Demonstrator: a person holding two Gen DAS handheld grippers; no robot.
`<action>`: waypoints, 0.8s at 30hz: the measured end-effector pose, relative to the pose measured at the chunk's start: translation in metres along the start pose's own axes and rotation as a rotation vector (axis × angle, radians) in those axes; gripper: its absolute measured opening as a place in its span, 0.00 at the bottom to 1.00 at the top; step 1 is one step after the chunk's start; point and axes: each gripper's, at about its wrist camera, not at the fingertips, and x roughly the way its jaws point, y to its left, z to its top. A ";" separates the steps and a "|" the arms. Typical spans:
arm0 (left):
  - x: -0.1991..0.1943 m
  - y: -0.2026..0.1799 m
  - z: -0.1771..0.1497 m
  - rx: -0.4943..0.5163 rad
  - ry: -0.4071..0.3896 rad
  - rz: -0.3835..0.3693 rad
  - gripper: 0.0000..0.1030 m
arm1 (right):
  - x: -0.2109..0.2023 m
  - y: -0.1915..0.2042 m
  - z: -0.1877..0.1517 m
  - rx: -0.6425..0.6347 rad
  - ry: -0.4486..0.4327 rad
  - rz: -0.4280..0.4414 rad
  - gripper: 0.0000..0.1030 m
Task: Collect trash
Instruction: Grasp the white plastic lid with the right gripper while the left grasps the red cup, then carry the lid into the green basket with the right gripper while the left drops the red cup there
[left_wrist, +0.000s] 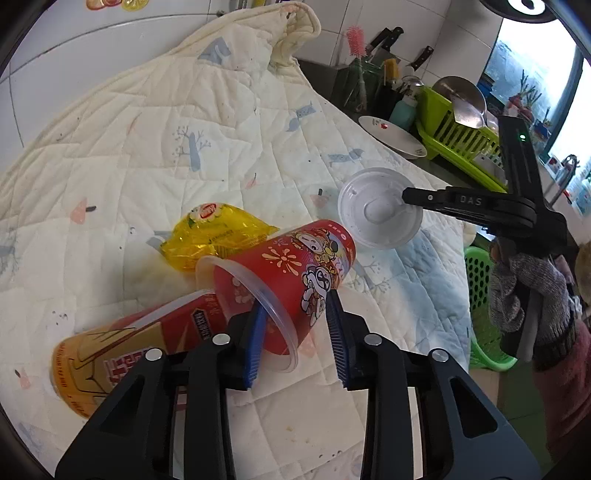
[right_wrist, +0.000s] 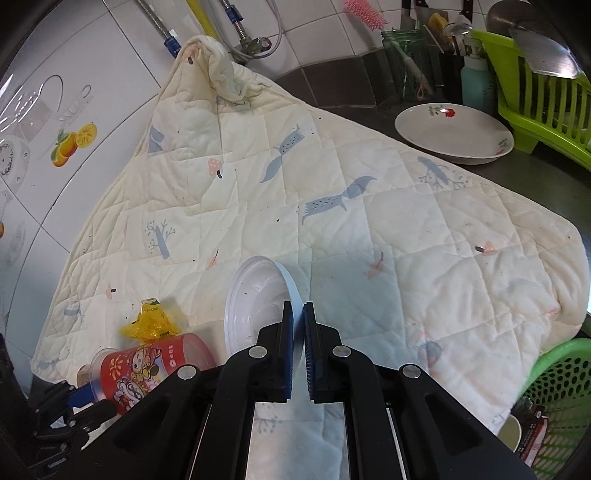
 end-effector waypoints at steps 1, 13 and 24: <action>0.003 -0.002 -0.001 -0.003 0.006 -0.003 0.24 | -0.003 -0.002 -0.002 0.001 -0.004 0.000 0.05; 0.001 -0.022 -0.015 -0.044 -0.034 -0.074 0.03 | -0.058 -0.029 -0.031 0.018 -0.053 0.011 0.05; -0.035 -0.050 -0.036 -0.049 -0.096 -0.172 0.03 | -0.128 -0.067 -0.074 0.028 -0.100 -0.039 0.06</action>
